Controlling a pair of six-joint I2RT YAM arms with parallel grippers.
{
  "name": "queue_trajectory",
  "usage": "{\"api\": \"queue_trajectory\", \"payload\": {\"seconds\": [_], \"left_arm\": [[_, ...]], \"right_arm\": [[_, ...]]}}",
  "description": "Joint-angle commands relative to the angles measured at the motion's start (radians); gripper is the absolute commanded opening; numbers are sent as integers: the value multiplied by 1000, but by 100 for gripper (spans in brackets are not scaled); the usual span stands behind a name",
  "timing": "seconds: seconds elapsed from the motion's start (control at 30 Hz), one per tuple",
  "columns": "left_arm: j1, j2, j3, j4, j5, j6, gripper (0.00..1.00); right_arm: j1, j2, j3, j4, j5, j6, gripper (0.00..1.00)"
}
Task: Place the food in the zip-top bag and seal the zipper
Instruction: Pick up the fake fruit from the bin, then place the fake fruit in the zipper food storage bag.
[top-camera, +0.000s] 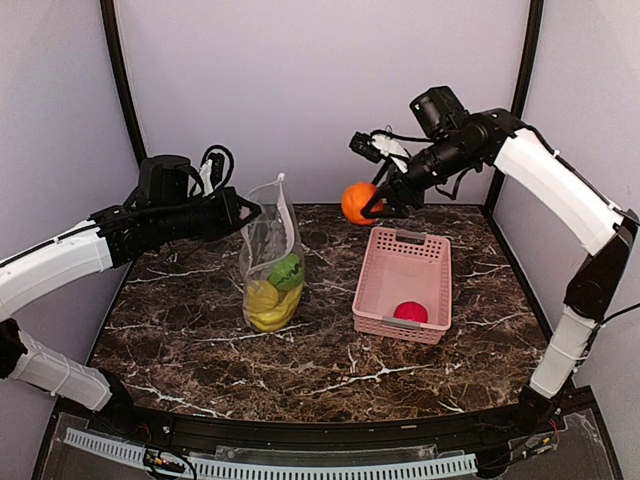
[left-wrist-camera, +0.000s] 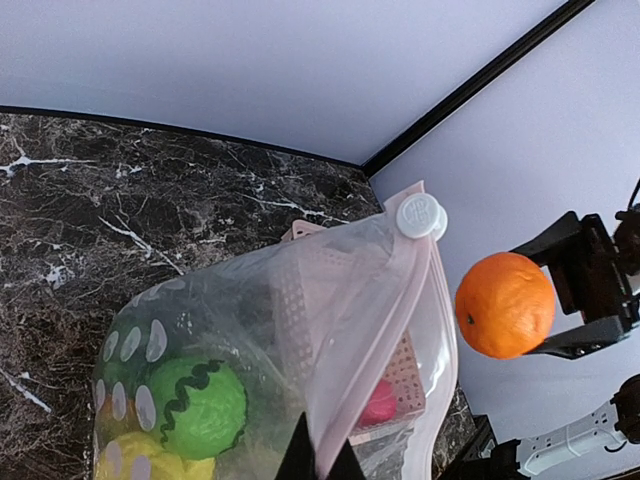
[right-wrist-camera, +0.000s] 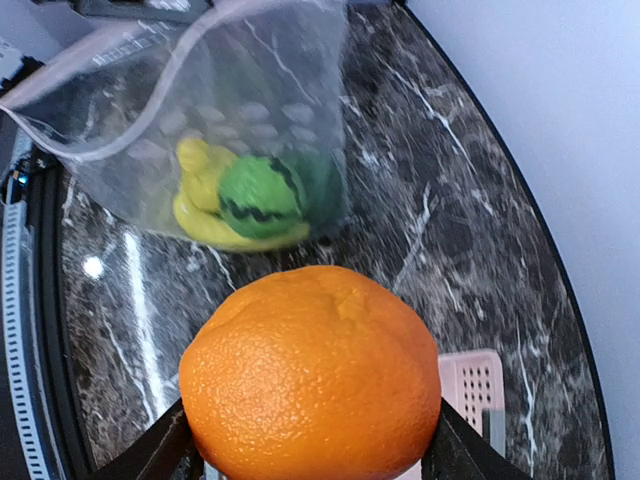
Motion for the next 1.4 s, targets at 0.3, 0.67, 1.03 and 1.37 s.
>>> {"api": "queue_trajectory", "payload": {"seconds": [0.3,0.67,1.03,1.37], "left_arm": [[-2,-12,29,-18,12,-2,1],[-2,-14,43,-33,17,0,1],[-2,-37,47,-53,2,3,1],[-2,-61,53,-60,-41,17,1]], "right_arm": [[177,132,282,158,-364,141,56],[281,294,428,208,-215,202,58],[282,318,288,314,-131,230,59],[282,282,209,238,-68,218,59]]}}
